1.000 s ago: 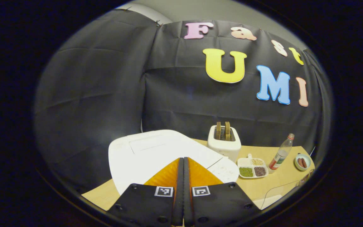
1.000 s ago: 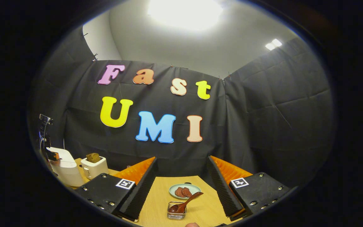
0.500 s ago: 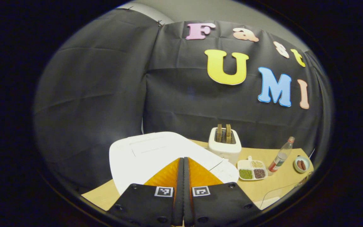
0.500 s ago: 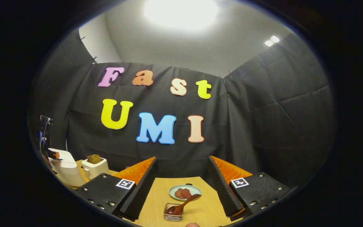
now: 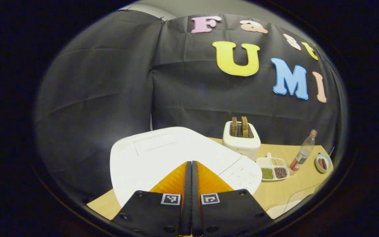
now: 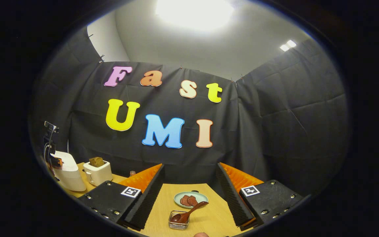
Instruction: Close the left gripper, press the button to open the rice cooker; take a wooden spoon from the chopstick holder with the right hand, scoop a spoonful of rice and pour it into the rice cooker, then put the wooden spoon back into the chopstick holder.
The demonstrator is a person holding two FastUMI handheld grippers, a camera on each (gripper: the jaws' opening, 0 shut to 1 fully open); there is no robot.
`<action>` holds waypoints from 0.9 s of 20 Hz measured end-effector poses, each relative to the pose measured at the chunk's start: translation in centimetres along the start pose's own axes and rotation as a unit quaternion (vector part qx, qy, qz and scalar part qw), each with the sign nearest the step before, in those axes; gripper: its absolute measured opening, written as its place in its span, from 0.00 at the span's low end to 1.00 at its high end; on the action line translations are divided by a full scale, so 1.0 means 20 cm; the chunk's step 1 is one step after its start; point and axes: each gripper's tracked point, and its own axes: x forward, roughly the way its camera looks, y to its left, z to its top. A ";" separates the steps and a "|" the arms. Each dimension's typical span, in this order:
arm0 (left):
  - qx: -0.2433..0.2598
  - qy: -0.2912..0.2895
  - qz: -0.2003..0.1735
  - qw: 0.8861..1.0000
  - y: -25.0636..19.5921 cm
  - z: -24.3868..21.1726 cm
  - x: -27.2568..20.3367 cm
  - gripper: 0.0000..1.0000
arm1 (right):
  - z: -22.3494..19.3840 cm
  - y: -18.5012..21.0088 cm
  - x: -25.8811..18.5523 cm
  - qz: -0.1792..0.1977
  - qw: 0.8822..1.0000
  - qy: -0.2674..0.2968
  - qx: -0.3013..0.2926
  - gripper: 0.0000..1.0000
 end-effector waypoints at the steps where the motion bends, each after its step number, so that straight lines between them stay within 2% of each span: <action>1: 0.011 -0.003 0.002 1.000 0.00 0.03 -0.02 0.08 | 0.01 0.00 0.00 0.001 1.000 -0.003 0.002 0.95; 5: 0.038 -0.084 0.001 0.996 -0.01 0.35 -0.17 0.08 | -0.02 -0.01 0.01 0.006 1.000 -0.003 0.009 0.95; 10: 0.030 -0.193 -0.004 0.981 -0.06 0.75 -0.53 0.09 | -0.09 -0.06 0.09 0.008 1.000 0.008 0.015 0.95; 12: 0.022 -0.215 -0.023 0.976 -0.13 0.81 -0.67 0.11 | -0.13 -0.10 0.13 0.007 1.000 0.012 0.014 0.95; 15: 0.006 -0.231 -0.048 0.972 -0.22 0.84 -0.84 0.85 | -0.26 -0.15 0.22 0.006 0.999 0.030 0.022 0.95; 16: 0.004 -0.238 -0.052 0.970 -0.24 0.87 -0.90 0.87 | -0.31 -0.17 0.25 0.005 0.999 0.039 0.026 0.95; 17: 0.004 -0.246 -0.054 0.968 -0.26 0.87 -0.95 0.95 | -0.36 -0.18 0.28 0.005 0.998 0.050 0.030 0.95; 18: 0.007 -0.253 -0.056 0.966 -0.28 0.89 -1.01 0.95 | -0.41 -0.20 0.31 0.002 0.998 0.059 0.032 0.95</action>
